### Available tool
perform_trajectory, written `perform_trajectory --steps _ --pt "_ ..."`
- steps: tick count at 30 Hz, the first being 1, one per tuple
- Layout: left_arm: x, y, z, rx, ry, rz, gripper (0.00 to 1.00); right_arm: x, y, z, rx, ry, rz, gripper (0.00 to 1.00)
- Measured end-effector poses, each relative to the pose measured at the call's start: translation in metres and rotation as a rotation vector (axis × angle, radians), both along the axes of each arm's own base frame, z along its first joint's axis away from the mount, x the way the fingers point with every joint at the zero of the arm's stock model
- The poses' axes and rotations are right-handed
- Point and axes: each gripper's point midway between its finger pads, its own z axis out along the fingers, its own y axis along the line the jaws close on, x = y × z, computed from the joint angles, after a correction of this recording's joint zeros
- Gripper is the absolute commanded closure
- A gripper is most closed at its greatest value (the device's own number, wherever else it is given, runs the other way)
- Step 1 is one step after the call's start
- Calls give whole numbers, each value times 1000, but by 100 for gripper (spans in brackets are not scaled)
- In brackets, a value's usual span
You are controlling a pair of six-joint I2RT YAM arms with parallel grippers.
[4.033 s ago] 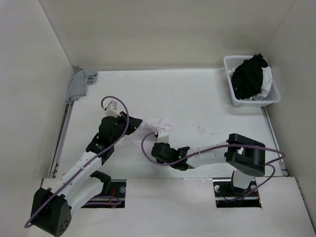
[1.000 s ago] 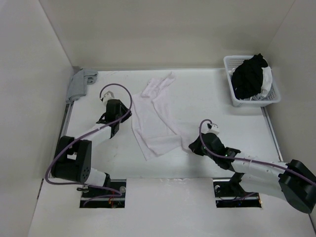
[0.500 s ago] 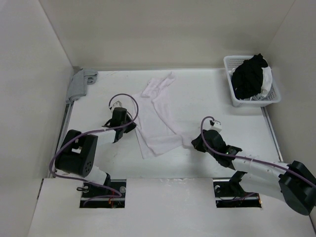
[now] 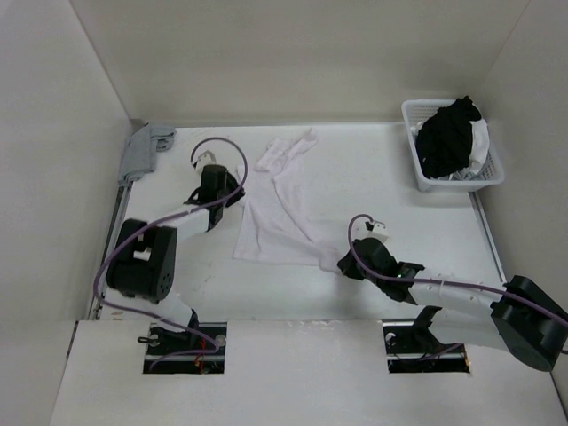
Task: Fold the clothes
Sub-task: Flatten the tank top out
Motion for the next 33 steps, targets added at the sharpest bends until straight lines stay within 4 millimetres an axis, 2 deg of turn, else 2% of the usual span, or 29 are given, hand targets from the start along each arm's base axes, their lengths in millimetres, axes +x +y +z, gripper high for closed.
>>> perform_trajectory --steps 1,2,3,5,8,13,16,21,24,33 --pt "-29 11 -7 18 29 12 76 0 0 -2 -5 4 -1 79" --pt "-40 15 -10 26 41 16 76 0 0 -2 -6 5 0 75" --pt "-61 21 -13 35 56 19 76 0 0 -3 -9 6 1 66" --pt "-89 29 -16 46 72 23 72 1 -1 -1 -15 -3 4 58" --pt "-131 33 -19 55 97 -1 69 6 -3 7 -17 -40 -5 53" --pt "-173 25 -29 60 167 -72 70 14 -7 32 -3 -120 -27 52" --pt "-189 16 -40 62 226 -115 74 20 -8 50 13 -171 -37 52" --pt "-206 8 -55 81 304 -154 73 21 -11 57 8 -195 -41 52" --pt "-209 9 -61 101 329 -150 73 20 -12 55 -2 -191 -41 52" --pt "-200 14 -62 144 302 -106 73 20 -13 56 0 -194 -43 52"
